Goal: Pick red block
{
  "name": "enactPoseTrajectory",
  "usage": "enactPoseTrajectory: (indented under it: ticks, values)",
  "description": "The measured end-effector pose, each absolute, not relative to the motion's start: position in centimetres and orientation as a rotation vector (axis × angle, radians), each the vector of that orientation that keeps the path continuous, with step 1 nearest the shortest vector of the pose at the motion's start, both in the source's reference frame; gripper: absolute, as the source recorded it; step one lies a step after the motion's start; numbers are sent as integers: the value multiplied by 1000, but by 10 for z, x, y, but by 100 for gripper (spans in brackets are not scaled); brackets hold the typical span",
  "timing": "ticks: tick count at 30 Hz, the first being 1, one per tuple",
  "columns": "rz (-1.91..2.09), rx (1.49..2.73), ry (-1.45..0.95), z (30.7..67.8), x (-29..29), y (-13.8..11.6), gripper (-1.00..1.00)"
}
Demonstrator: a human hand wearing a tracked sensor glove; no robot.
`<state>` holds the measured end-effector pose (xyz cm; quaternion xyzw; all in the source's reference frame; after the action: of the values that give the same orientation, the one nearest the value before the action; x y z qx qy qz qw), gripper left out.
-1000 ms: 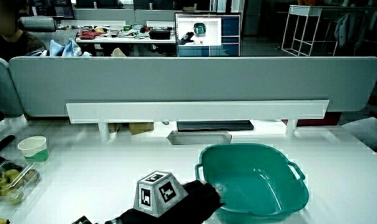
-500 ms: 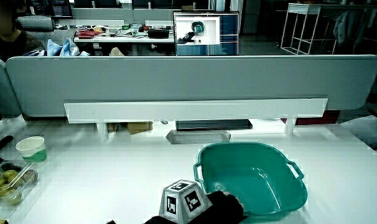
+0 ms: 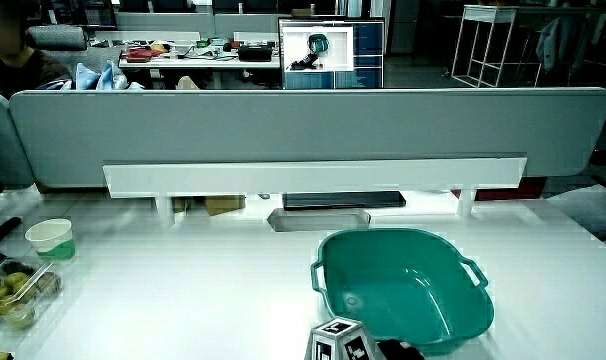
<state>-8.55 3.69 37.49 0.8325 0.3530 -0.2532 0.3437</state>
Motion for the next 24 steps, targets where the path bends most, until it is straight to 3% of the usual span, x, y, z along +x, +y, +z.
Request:
enactPoseTrajectory:
  ticks: [4,5,24]
  values:
    - [-730,2092,884,397,-76,42,0]
    - [-673,2127,966,393,-70,42,0]
    - [-579,2043,910,424,-29,59,0]
